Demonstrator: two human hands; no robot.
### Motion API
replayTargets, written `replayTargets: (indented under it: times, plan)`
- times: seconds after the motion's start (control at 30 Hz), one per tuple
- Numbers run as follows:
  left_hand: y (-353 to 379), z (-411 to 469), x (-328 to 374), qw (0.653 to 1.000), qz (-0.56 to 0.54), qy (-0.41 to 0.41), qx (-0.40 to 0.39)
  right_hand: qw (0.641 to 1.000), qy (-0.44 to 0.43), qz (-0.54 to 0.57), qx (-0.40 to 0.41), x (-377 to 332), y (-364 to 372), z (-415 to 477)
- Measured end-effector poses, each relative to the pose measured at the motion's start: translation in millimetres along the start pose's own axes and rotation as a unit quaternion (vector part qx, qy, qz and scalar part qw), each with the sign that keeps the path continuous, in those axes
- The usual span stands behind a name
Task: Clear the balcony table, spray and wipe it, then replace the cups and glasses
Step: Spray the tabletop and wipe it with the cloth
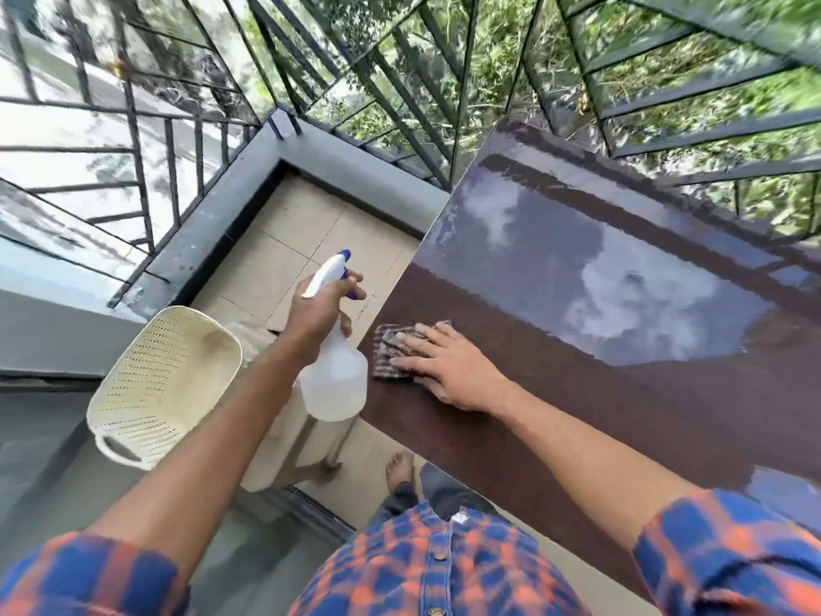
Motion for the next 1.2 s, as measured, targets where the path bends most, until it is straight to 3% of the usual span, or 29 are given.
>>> replayTargets:
  times: [0.07, 0.13, 0.3, 0.53, 0.67, 0.83, 0.9, 0.93, 1.03, 1.1, 1.13, 1.2]
  plan:
    - [18.7, 12.2, 14.9, 1.0, 0.011, 0.002, -0.006, 0.999, -0.039, -0.005, -0.015, 14.7, -3.9, 15.1]
    - [36.6, 23.2, 28.7, 1.0, 0.016, 0.002, -0.014, 0.999, -0.026, -0.022, -0.019, 47.6, -18.2, 36.0]
    - [80.2, 47.0, 64.4, 0.999, 0.034, 0.01, -0.021, 0.983, 0.181, 0.009, 0.022, 187.7, -96.5, 91.8]
    - [135.6, 62.5, 88.7, 0.999, 0.009, 0.019, -0.038, 0.934, 0.349, 0.024, 0.072, 337.4, -169.3, 95.5]
    - [159.2, 54.9, 90.0, 0.997, 0.017, 0.031, -0.073, 0.891, 0.425, 0.041, 0.154, 326.1, -155.6, 54.4]
    - [168.0, 47.5, 84.3, 0.996, 0.014, 0.035, -0.081, 0.833, 0.499, 0.048, 0.233, 243.7, -101.1, -20.6]
    - [166.3, 44.9, 78.9, 0.996, 0.012, 0.03, -0.083, 0.856, 0.459, 0.033, 0.237, 189.0, -72.3, -37.0]
    - [164.6, 43.6, 75.6, 0.996, 0.016, 0.028, -0.084, 0.884, 0.403, 0.029, 0.233, 160.3, -57.5, -40.7]
    - [158.6, 36.5, 66.2, 0.995, 0.038, 0.026, -0.087, 0.976, 0.145, 0.015, 0.159, 86.5, -17.8, -48.3]
    - [153.8, 31.2, 60.8, 0.995, 0.042, 0.021, -0.088, 0.993, 0.036, 0.001, 0.11, 81.7, -13.3, -50.9]
    - [151.1, 28.5, 58.3, 0.995, 0.04, 0.018, -0.089, 0.994, 0.029, -0.006, 0.102, 93.5, -19.4, -48.2]
    - [146.0, 23.8, 54.9, 0.995, 0.036, 0.012, -0.093, 0.988, 0.099, -0.009, 0.114, 137.4, -44.0, -35.3]
Point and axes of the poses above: each hand's wrist, its own z-axis towards the middle knuckle, its own y-axis out of the palm, x = y × z, the point moved 4 cm from there along z, towards the middle knuckle, and after that the axes turned 1 degree about z, right-handed, at the moved point
